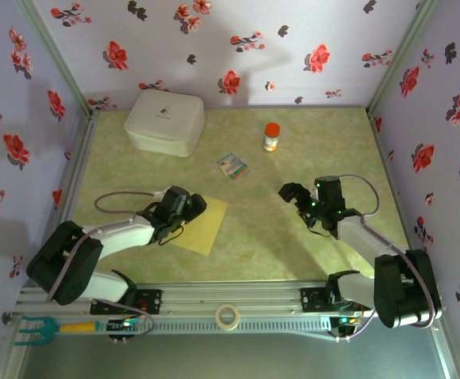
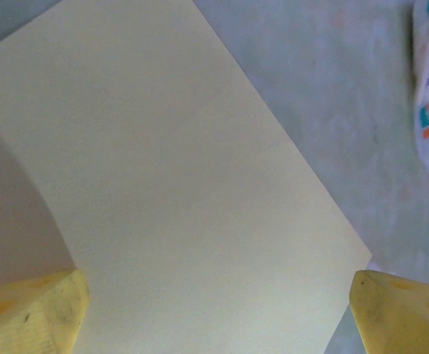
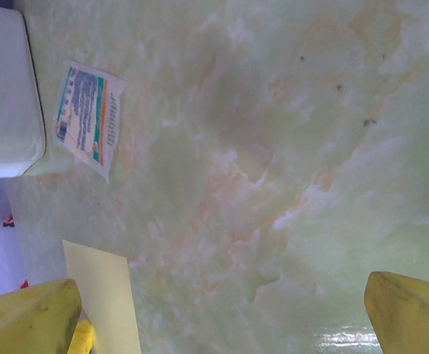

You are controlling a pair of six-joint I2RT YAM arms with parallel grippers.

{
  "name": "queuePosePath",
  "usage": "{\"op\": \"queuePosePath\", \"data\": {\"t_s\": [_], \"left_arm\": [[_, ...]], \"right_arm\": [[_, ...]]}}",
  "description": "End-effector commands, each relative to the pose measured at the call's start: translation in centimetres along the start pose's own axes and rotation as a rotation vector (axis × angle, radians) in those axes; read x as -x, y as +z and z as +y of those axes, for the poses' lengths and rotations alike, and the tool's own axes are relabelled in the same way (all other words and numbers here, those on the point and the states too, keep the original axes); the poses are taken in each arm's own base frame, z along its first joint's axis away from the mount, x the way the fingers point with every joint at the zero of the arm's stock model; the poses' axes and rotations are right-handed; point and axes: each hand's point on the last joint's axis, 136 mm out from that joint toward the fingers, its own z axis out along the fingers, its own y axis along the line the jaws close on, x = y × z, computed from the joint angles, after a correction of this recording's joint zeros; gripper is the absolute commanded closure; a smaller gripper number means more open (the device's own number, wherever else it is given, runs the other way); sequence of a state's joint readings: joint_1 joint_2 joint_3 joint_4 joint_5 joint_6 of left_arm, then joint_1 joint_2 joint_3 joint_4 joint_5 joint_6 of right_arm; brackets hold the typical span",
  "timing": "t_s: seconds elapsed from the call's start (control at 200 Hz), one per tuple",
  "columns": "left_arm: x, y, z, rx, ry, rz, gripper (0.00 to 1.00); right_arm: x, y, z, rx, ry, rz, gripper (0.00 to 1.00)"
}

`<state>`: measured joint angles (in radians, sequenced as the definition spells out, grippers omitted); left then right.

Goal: Fold a paper plane with a square sheet of paper (pick it up from the middle)
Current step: Rotate the square sheet of paper at the center of the table.

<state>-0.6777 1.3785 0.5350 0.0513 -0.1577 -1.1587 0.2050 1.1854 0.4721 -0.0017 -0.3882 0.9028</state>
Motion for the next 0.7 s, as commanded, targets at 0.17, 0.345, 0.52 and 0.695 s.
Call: {"op": "queuePosePath", "data": {"t_s": [0.17,0.345,0.52,0.695], "left_arm": [[1.1,-1.8,-1.8,0.045,0.407,0.087,0.01],[-0.7,-1.0,-1.4,0.013,0.531,0.307,0.02],[-1.4,-0.3,-0.1,0.028,0.522,0.404,0.02],[-2.4,0.4,0.7,0.041,0.458,0.438,0.04]], "right_arm": [[-0.7,-1.1,2.5,0.082,-0.025,0.006,0.01],[-0.9,-1.4,4.2,0.125,-0.057,0.012,0.01],[-0.3,-1.6,6.7,0.207,-0.022,-0.006,0.01],[-0.1,-1.4,7.4,0.208,-0.026,-0.004,0.01]]}}
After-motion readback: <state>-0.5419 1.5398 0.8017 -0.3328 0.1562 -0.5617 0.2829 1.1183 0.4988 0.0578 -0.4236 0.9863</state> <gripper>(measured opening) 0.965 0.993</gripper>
